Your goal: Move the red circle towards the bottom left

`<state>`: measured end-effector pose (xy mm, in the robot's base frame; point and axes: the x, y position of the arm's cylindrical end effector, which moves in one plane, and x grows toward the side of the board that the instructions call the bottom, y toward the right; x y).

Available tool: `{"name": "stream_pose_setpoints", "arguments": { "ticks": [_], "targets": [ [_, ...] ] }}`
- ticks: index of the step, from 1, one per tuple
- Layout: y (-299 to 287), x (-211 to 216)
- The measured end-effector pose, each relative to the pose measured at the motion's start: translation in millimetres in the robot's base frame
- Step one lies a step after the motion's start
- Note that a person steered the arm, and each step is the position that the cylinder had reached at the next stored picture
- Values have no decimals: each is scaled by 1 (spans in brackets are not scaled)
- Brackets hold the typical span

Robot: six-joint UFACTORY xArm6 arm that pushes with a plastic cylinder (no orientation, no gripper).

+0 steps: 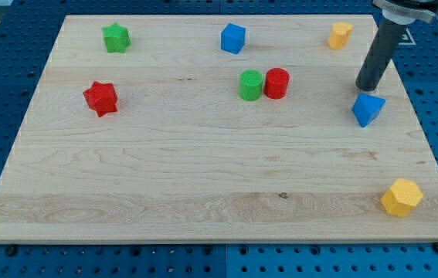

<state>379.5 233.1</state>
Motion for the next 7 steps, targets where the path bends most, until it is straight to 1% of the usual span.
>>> {"name": "stream_pose_setpoints", "arguments": {
  "ticks": [1, 2, 4, 5, 6, 7],
  "targets": [
    [-1, -1],
    [-23, -15],
    [-91, -29],
    [-127, -24],
    [-150, 3],
    [-151, 16]
  ]
}}
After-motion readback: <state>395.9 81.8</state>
